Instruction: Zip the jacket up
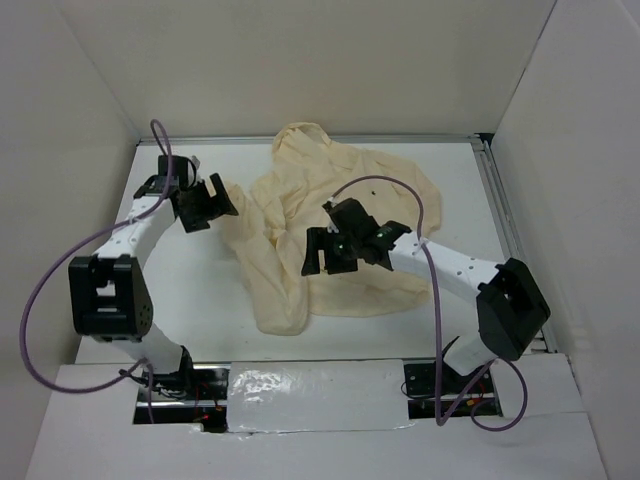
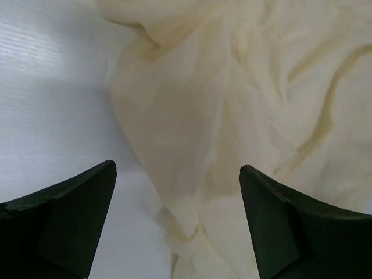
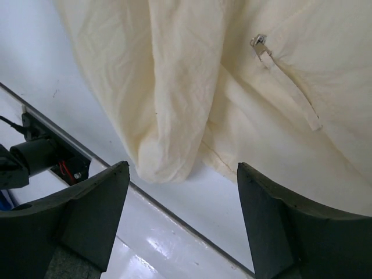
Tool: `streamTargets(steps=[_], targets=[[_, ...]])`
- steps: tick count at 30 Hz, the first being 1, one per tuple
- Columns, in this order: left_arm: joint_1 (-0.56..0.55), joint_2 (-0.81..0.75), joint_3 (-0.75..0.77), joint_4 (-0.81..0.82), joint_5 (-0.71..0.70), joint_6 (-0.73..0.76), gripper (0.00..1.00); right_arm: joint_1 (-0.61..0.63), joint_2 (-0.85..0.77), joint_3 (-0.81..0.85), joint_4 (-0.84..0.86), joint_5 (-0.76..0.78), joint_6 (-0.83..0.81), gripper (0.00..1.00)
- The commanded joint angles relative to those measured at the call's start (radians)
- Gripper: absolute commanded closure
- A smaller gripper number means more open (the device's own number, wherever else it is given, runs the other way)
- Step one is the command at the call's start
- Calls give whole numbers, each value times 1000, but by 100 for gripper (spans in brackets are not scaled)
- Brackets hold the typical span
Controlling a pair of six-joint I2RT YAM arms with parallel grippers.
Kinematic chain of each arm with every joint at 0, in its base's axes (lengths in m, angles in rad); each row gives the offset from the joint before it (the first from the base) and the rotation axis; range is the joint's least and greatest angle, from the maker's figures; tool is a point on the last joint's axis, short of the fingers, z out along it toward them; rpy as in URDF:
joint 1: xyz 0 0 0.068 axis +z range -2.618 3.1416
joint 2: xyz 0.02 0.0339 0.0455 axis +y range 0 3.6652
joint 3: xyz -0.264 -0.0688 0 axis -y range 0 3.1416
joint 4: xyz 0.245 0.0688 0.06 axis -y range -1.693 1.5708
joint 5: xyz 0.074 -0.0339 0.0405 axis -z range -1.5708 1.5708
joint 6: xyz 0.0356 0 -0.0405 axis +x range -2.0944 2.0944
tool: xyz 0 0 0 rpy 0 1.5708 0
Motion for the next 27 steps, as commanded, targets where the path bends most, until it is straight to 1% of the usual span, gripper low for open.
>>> streamTargets(steps=[1, 2, 4, 5, 7, 8, 10, 11, 13, 14, 17, 18, 21, 22, 24, 25, 26, 27], targets=[[-62, -193, -83, 95, 138, -27, 1, 17, -67, -5, 11, 29, -44, 19], [-102, -254, -158, 112, 173, -27, 1, 20, -61, -11, 8, 47, -49, 19], [-136, -300, -223, 141, 213, -33, 1, 21, -42, -25, 17, 82, -45, 20], [-170, -343, -285, 144, 242, -61, 1, 20, -20, -29, 49, 82, -51, 21], [-202, -387, -356, 180, 279, -81, 1, 6, 19, -11, 65, 64, -48, 22], [-233, -432, -417, 187, 300, -82, 1, 3, 43, 6, 69, 40, -48, 22], [-286, -472, -470, 183, 261, -137, 1, -2, 115, 65, 85, 30, -45, 23], [-334, -507, -522, 181, 262, -168, 1, -3, 169, 119, 85, 16, -38, 24], [-375, -561, -601, 184, 238, -229, 1, -2, 220, 164, 86, 7, -28, 25], [-412, -576, -622, 184, 231, -239, 1, 0, 273, 206, 82, 3, -17, 25], [-478, -615, -680, 155, 204, -269, 1, 3, 361, 265, 68, -27, -2, 27], [-495, -621, -689, 152, 195, -271, 1, 6, 379, 276, 68, -33, 9, 29], [-576, -635, -720, 192, 196, -257, 1, 11, 424, 303, 59, -8, 37, 31], [-622, -633, -726, 207, 193, -262, 1, 9, 432, 308, 54, -5, 41, 32], [-661, -624, -717, 241, 176, -275, 1, 9, 450, 320, 51, -10, 50, 39], [-690, -603, -714, 247, 146, -277, 1, 9, 453, 322, 52, -17, 51, 44], [-698, -589, -706, 262, 132, -279, 1, 12, 452, 317, 55, -25, 52, 50], [-705, -549, -686, 267, 116, -288, 1, 14, 445, 311, 60, -27, 60, 54]])
